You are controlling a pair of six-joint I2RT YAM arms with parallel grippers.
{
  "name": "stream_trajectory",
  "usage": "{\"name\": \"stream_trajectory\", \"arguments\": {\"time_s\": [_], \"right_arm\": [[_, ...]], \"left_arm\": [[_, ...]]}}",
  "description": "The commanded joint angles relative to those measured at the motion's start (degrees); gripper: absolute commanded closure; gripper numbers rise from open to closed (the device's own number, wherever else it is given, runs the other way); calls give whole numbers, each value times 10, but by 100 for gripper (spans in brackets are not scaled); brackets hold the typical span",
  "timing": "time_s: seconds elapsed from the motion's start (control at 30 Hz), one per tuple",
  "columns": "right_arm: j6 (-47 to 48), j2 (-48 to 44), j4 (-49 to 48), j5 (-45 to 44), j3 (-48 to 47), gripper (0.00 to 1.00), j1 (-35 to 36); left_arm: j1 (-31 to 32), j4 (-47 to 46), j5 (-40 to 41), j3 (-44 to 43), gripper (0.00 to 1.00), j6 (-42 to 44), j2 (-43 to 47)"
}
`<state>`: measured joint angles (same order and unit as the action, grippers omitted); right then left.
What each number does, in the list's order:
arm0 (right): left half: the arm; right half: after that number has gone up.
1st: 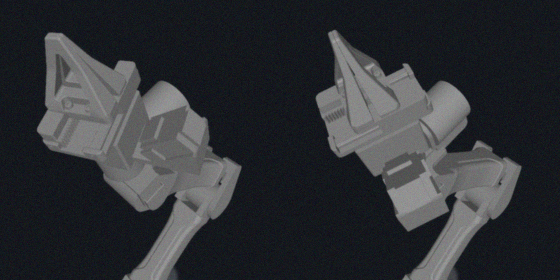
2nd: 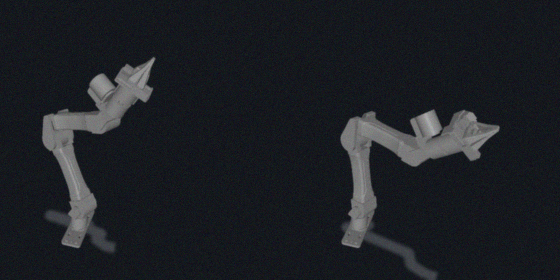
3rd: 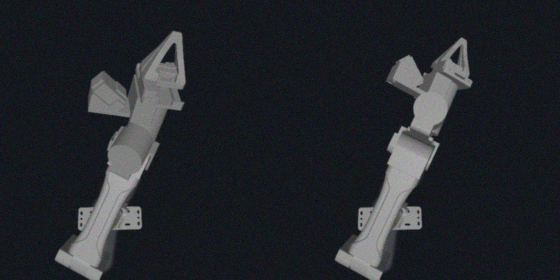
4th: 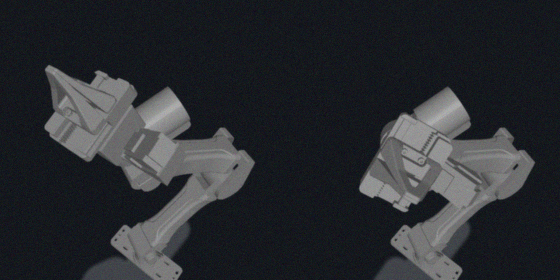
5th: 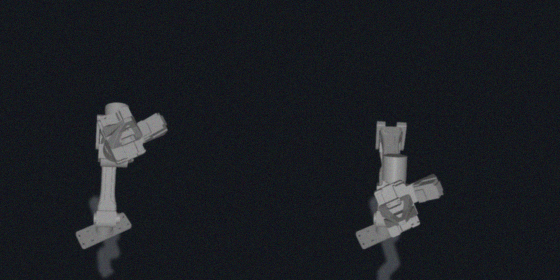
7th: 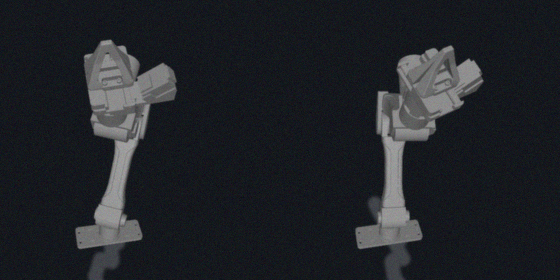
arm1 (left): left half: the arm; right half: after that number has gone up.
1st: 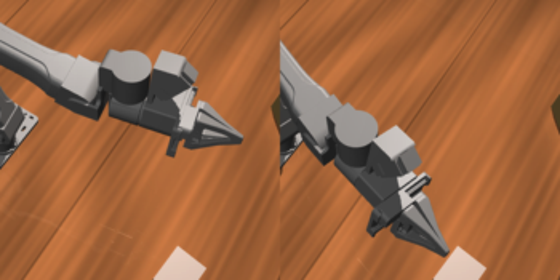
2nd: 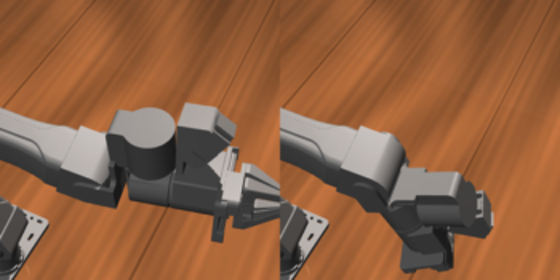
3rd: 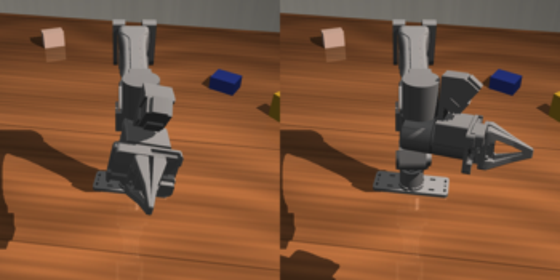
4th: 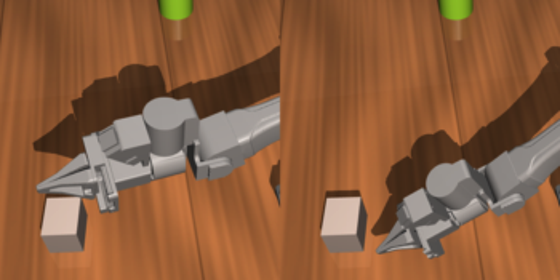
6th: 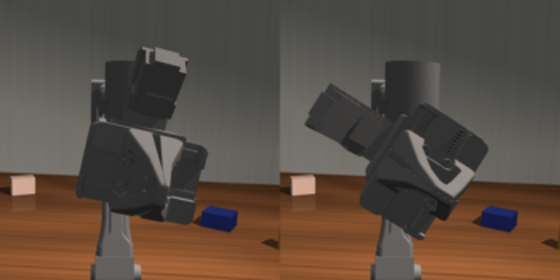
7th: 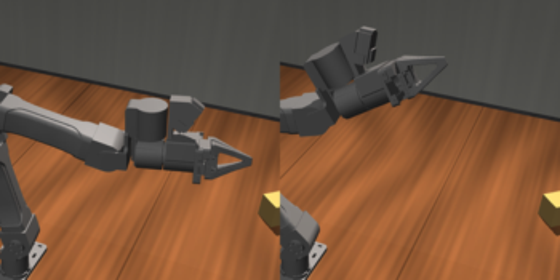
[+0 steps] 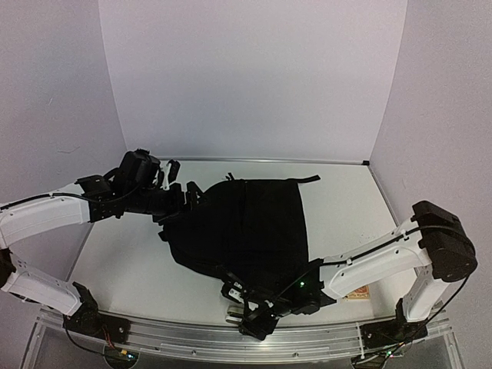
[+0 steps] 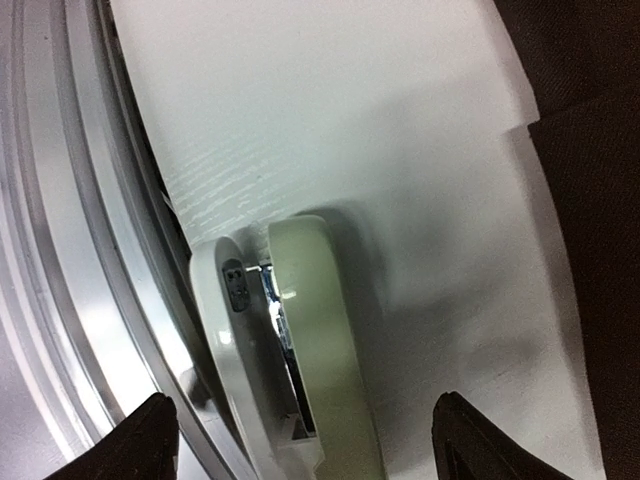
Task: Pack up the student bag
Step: Pick up the personal item from the center of the board.
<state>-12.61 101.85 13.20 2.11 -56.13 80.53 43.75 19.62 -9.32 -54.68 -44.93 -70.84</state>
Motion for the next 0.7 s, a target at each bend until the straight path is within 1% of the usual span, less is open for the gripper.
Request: {"name": "stream_trajectory", "arguments": {"time_s": [0.0, 0.03, 0.1, 0.17, 0.23, 0.33, 0.43, 0.57, 0.67], "right_arm": [[-11, 29, -7, -18, -19, 23, 2], [-13, 34, -6, -19, -20, 26, 2], [-20, 36, -6, -21, -21, 38, 2], [-24, 31, -7, -21, -19, 47, 2], [-29, 19, -7, -21, -18, 56, 2], [-35, -3, -10, -21, -16, 73, 2], [-49, -25, -12, -50, -14, 87, 1], [-84, -71, -20, -42, -16, 97, -21], [-110, -130, -42, -9, -14, 100, -60]], "left_arm": [[-3, -4, -8, -4, 0, 1, -1], [-4, -4, -8, -4, 0, 2, 0], [-4, -2, -8, -4, 0, 2, 2], [-4, -2, -9, -4, 0, 3, 4], [-4, -5, -15, -1, 0, 9, 6], [-4, -22, -30, 5, 0, 21, 11], [-4, -40, -53, 11, 0, 36, 14], [-4, -81, -117, 21, 0, 76, 15], [-4, -119, -159, 37, 0, 96, 21]]}}
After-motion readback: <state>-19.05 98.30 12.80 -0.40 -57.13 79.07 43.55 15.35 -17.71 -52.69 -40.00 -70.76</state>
